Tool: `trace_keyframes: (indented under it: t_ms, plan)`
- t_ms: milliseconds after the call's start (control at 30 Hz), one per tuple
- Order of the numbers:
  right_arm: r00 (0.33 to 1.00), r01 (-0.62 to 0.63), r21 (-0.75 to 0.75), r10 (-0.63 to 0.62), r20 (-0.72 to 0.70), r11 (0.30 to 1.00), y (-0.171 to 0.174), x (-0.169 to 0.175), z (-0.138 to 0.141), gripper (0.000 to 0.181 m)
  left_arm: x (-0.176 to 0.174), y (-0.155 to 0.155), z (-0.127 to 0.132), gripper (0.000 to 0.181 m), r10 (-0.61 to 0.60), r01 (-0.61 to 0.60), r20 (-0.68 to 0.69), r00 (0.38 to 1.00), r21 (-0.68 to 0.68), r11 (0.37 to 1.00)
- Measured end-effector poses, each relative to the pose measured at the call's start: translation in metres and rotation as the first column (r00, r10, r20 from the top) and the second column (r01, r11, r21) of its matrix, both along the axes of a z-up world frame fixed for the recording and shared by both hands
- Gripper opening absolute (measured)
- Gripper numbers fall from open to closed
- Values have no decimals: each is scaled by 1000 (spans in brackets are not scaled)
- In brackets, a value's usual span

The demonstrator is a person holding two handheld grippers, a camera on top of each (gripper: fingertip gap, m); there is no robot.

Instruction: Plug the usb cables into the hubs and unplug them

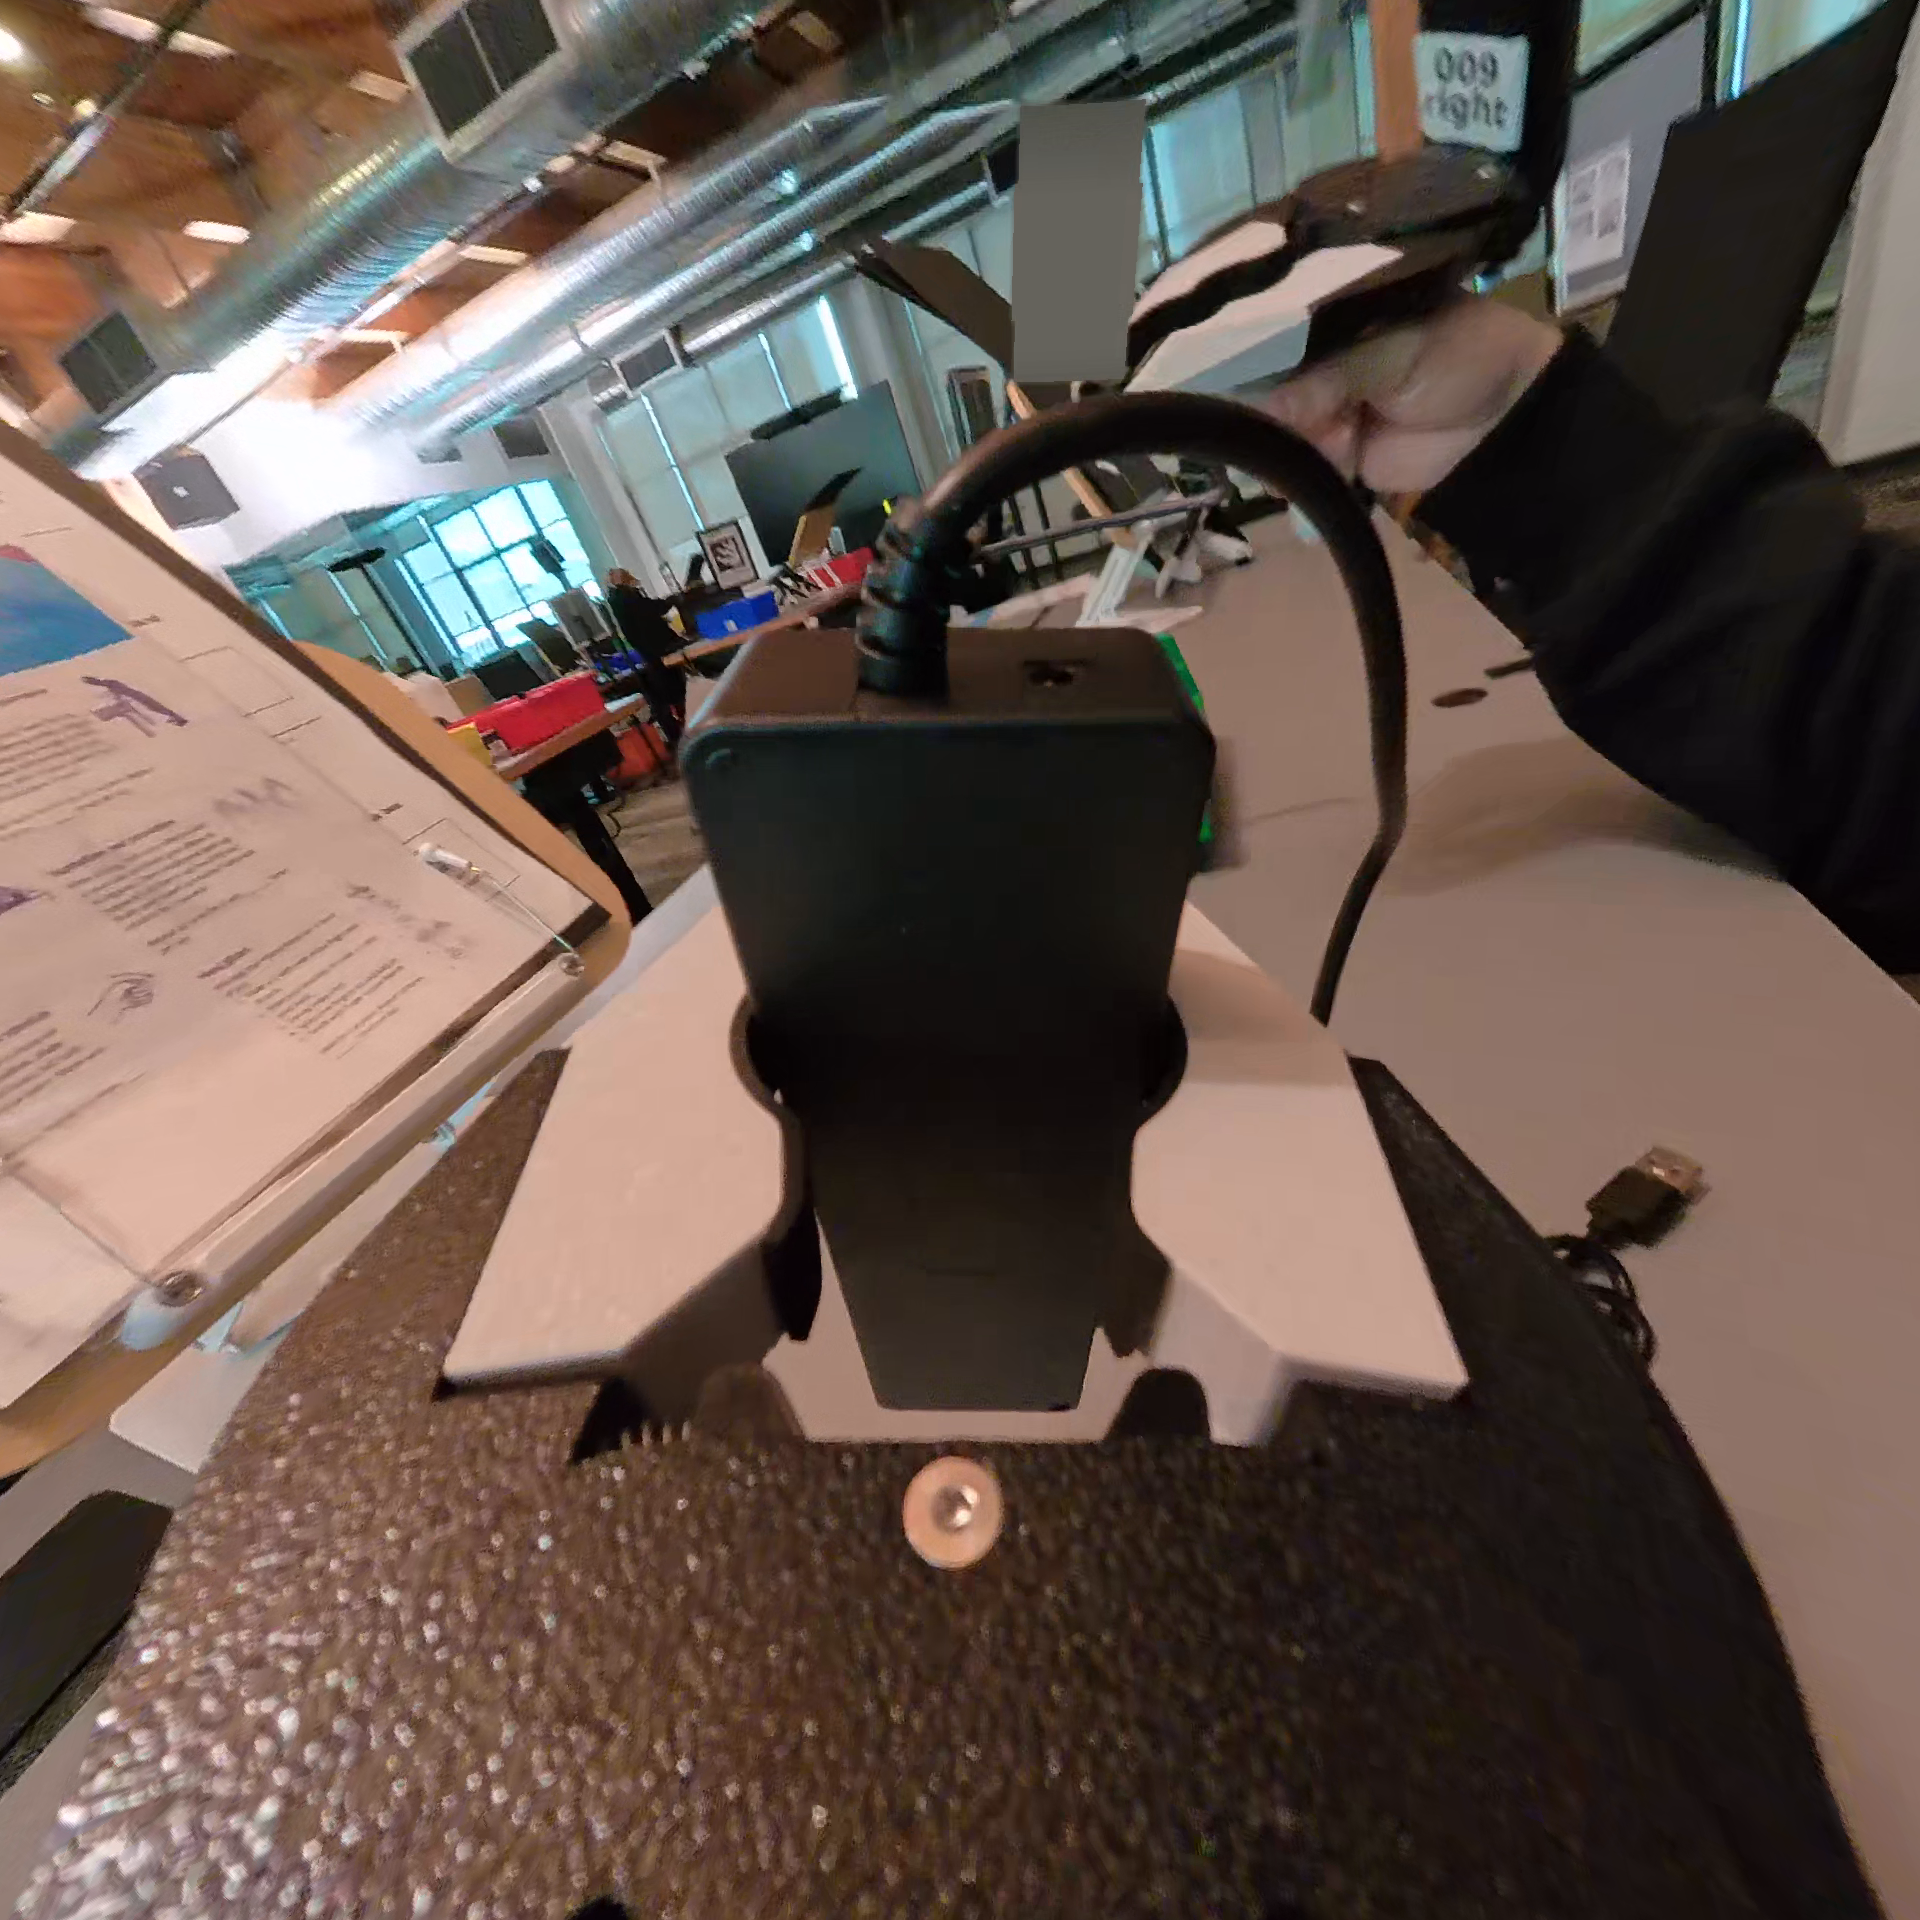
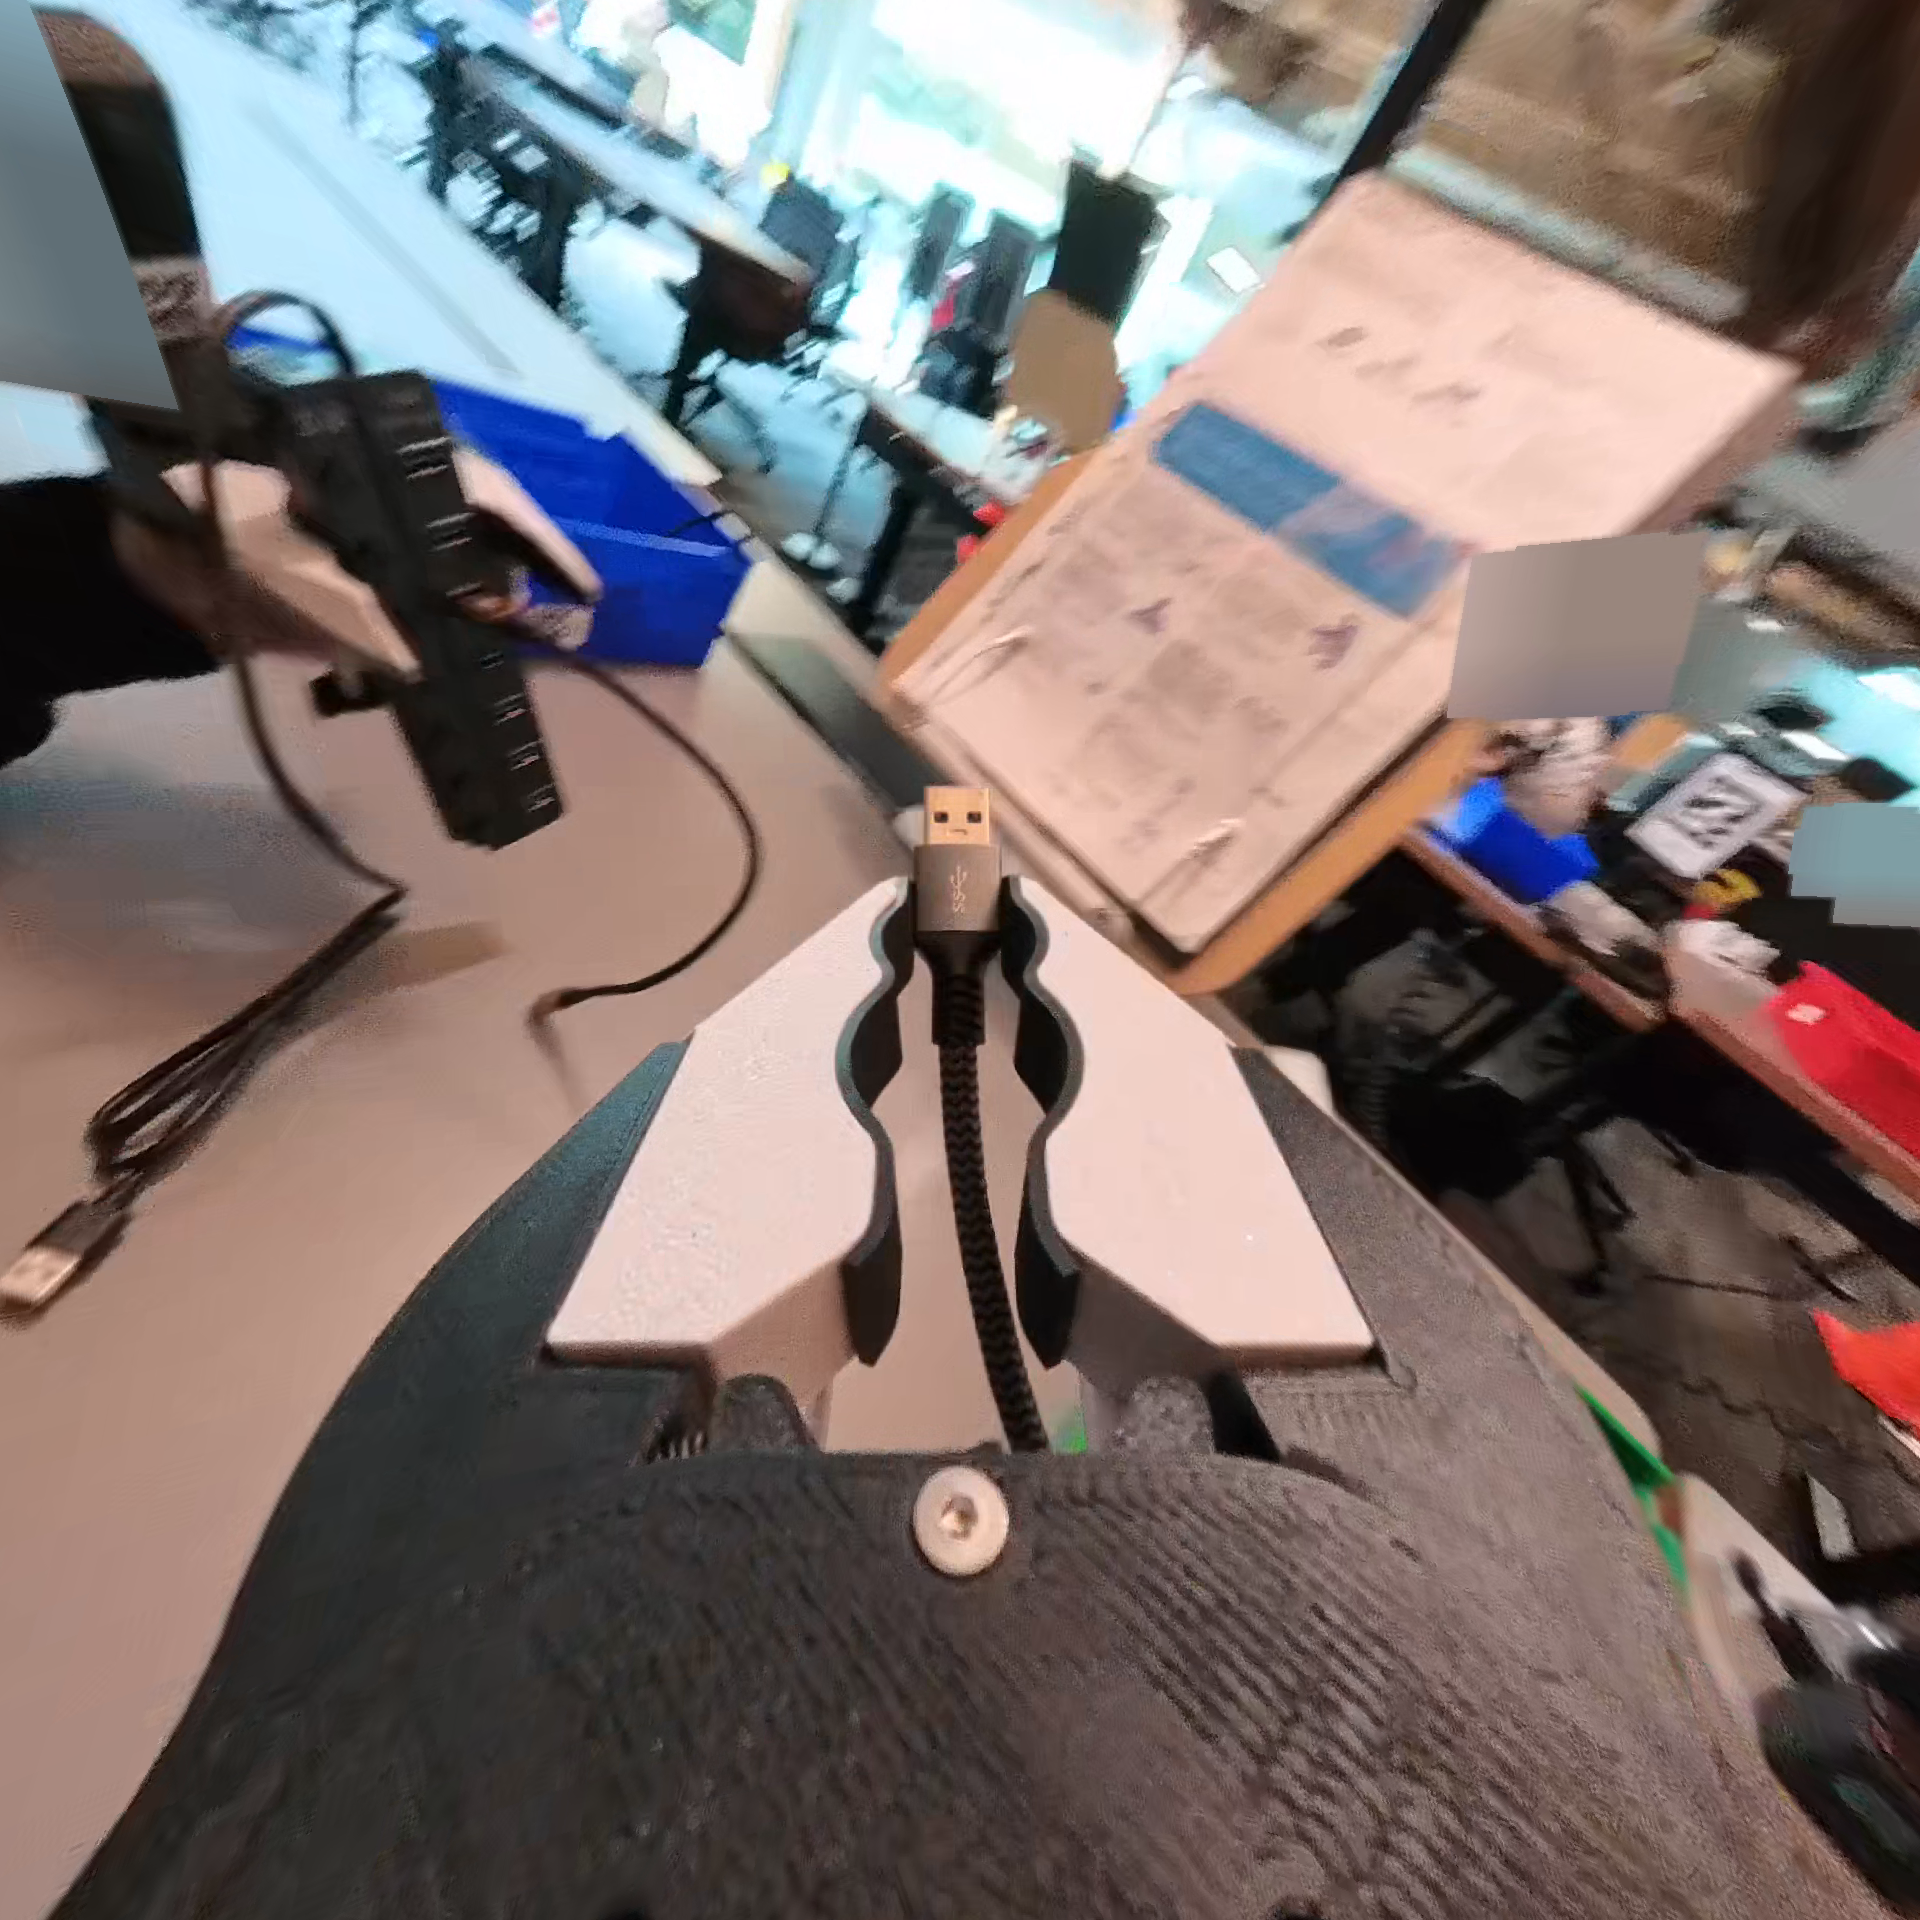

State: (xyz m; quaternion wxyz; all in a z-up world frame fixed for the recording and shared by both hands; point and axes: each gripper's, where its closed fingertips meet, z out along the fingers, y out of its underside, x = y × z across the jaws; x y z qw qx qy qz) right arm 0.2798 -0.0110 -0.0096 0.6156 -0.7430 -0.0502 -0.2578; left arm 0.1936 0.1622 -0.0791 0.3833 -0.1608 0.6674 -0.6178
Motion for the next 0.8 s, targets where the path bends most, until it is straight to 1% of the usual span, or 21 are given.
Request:
trace_keyframes:
  t_ms: [67,133,200,233,300,333,367,400,500,533,600,633,700,733,800]
  plan:
    - [999,49,75,-48,-20,996,-27,13,10,15,-3,5,5,61,-3,3,14,1000,-38,999]
    - [991,127,181,-116,-73,975,-54,34,18,15,-3,9,7,61,1,0,18,1000,-60,998]
    - [978,162,233,-125,-166,959,-74,53,11,15,-3,7,5,61,-6,7,10,1000,-57,998]
    - [964,205,258,-149,-220,944,-83,67,5,15,-2,6,3,61,-9,10,5,1000,-52,999]
    - [920,260,254,-159,-359,931,-93,90,-18,15,-1,2,0,61,-17,17,-5,1000,-44,999]
    - [890,333,261,-211,-404,906,-102,107,-27,15,0,0,-2,61,-20,20,-9,1000,-39,999]
    - [865,384,247,-253,-434,890,-107,119,-38,15,0,-1,-3,61,-26,25,-13,1000,-36,999]
    - [849,405,214,-279,-449,889,-108,127,-50,15,0,-2,-3,61,-29,29,-15,999,-37,999]
    - [788,494,49,-424,-446,868,-108,151,-91,14,1,-4,-6,61,-39,38,-27,999,-35,999]
    - [776,498,-4,-447,-445,867,-103,154,-104,14,1,-4,-6,61,-39,38,-30,999,-37,999]
    - [741,465,-124,-462,-487,877,-90,155,-133,14,2,-5,-8,61,-43,41,-37,998,-36,999]
    - [731,456,-162,-473,-493,875,-84,155,-143,16,3,-5,-9,61,-43,42,-41,998,-35,999]
    - [728,480,-172,-500,-468,860,-79,158,-144,42,3,-5,-11,61,-40,39,-45,998,-32,999]
    - [733,496,-150,-505,-455,855,-79,159,-137,51,4,-5,-11,61,-40,38,-49,998,-33,999]
    - [761,499,-69,-475,-442,864,-83,155,-116,67,4,-4,-10,61,-40,38,-50,998,-41,998]
